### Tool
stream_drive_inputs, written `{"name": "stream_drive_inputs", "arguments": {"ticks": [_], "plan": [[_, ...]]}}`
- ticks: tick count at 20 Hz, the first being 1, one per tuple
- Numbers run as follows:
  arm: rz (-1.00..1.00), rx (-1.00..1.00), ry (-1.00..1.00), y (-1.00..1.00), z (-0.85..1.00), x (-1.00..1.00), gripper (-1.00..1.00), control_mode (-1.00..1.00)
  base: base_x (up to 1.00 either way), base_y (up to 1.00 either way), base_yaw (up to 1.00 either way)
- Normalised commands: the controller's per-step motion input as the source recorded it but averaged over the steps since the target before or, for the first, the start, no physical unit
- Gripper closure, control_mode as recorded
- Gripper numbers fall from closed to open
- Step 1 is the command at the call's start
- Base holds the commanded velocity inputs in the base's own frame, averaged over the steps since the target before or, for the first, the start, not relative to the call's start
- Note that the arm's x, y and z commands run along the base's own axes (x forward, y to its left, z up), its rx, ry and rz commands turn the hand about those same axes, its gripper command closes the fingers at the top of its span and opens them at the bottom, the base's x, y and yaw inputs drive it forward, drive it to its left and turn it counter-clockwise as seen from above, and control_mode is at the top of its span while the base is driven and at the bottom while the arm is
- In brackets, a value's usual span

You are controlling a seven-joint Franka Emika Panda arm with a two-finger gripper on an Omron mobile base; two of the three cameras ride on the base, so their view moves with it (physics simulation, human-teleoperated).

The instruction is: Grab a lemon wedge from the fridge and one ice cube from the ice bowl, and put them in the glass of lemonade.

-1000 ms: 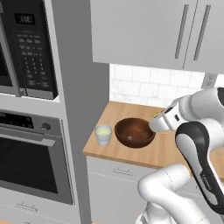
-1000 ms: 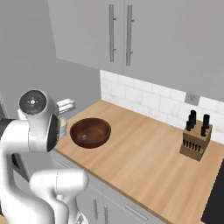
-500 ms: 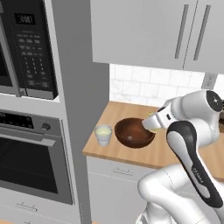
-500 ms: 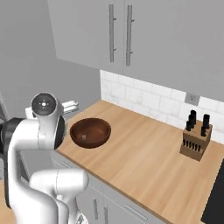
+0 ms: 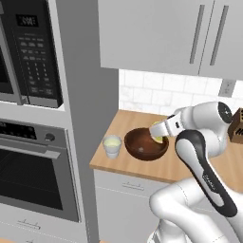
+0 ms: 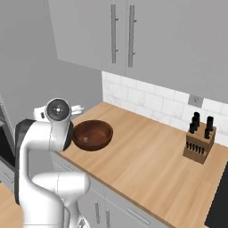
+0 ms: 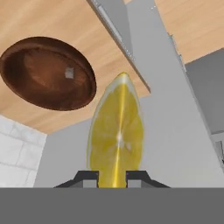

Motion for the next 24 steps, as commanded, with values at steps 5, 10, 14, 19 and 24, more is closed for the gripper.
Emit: {"name": "stream_drive_inputs", "arguments": {"ticks": [5, 10, 14, 19, 24], "plan": [[0.0, 0.06, 0.03, 0.1, -0.2, 0.28, 1.0, -1.0, 0.0, 0.0, 0.0], [0.0, 0.07, 0.11, 0.12, -0.09, 0.24, 1.0, -1.0, 0.0, 0.0, 0.0], [0.0, 0.1, 0.15, 0.17, -0.06, 0.25, 1.0, -1.0, 0.0, 0.0, 0.0], [-0.06, 0.03, 0.02, 0.14, -0.16, 0.11, 1.0, -1.0, 0.0, 0.0, 0.0], [-0.19, 0.0, -0.01, 0.15, -0.2, 0.11, 1.0, -1.0, 0.0, 0.0, 0.0]]}}
